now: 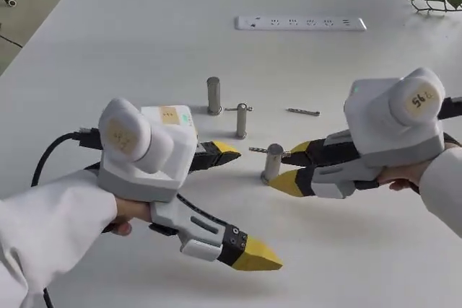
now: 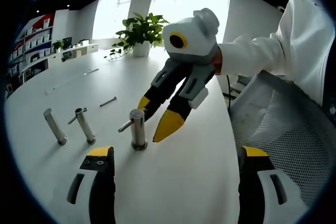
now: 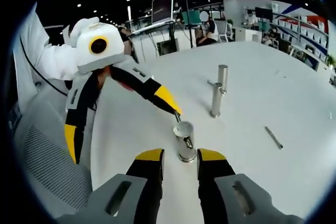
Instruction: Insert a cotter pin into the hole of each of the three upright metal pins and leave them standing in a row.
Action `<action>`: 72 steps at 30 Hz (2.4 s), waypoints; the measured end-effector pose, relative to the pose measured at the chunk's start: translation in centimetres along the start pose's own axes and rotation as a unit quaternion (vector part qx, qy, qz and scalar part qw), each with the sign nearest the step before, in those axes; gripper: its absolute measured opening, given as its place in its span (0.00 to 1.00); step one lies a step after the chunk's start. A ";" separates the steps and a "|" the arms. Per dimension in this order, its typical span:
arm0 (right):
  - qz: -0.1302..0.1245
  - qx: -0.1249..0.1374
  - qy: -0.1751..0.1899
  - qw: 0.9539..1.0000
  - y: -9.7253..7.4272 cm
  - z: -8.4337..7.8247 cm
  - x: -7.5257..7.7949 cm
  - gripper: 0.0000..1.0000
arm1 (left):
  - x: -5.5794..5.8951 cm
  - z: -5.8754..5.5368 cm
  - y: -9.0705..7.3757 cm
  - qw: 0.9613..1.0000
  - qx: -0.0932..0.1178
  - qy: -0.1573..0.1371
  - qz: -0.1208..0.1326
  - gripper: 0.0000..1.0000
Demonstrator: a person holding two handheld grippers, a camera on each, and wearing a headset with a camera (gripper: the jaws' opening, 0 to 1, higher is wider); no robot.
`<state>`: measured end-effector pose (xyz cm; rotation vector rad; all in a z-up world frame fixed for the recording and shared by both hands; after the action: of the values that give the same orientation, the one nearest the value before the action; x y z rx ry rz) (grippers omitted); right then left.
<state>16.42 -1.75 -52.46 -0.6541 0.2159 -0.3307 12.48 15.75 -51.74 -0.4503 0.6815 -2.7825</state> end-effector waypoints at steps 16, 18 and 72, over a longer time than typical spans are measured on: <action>-0.004 0.013 0.019 1.000 2.2 -0.6 0.7 0.15 | 0.8 0.4 -2.0 0.999 0.006 0.008 0.038 0.99; -0.005 0.012 0.016 1.000 2.4 -0.6 0.7 0.14 | 0.8 0.5 -2.3 0.999 0.014 0.006 0.043 0.99; -0.003 0.066 -0.074 0.995 1.6 -0.1 8.9 0.08 | -1.0 -1.0 -3.6 0.992 0.015 -0.051 0.113 0.97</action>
<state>25.05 -3.89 -54.30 -0.5451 0.0497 -0.2988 12.47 19.58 -51.04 -0.4751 0.6258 -2.5344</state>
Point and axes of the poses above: the centre of the closed fingertips' face, and the gripper's own axes: y roughly forward along the fingers, x roughly to its right, z roughly out of its top, the point moved 10 cm from there along -y, roughly backward along the fingers, and after that the axes turned 3 degrees about -y, right-handed, at the moved point
